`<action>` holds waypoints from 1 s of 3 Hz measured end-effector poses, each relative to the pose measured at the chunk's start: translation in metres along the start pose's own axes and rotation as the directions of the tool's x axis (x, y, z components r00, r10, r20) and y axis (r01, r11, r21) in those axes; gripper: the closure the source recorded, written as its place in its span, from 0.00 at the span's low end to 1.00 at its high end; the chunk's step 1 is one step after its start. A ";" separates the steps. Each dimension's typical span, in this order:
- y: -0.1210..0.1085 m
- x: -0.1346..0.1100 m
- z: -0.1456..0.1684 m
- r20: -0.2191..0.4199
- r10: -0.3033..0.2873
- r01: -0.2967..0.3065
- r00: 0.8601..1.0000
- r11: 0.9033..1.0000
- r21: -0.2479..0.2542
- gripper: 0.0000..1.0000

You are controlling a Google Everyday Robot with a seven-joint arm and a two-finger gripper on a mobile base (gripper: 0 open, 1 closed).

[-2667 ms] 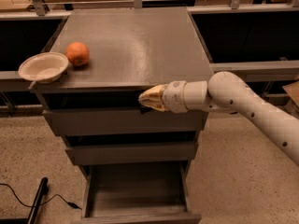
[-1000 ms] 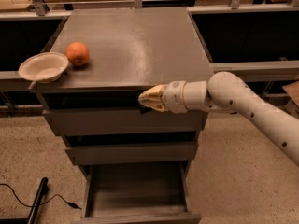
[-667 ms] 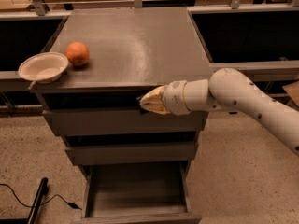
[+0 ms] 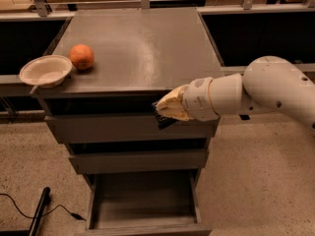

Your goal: Pick rxbar blueberry from bottom drawer and place on counter

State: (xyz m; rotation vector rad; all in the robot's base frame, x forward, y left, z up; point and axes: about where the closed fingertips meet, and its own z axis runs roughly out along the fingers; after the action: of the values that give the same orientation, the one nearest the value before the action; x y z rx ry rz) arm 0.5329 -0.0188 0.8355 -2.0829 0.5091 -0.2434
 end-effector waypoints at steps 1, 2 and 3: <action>-0.010 0.012 -0.018 0.003 0.029 -0.029 1.000 0.999 0.021 1.00; -0.038 0.050 -0.027 -0.003 0.004 -0.004 1.000 0.998 0.063 1.00; -0.067 0.082 -0.016 0.004 -0.032 0.031 0.999 0.995 0.098 1.00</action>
Offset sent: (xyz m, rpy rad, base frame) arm 0.0748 -0.0347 0.0795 0.0887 -0.0775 -0.0083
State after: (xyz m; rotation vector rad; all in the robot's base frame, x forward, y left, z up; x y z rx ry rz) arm 0.6175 -0.0365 0.8980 -1.9966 0.4527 -0.2760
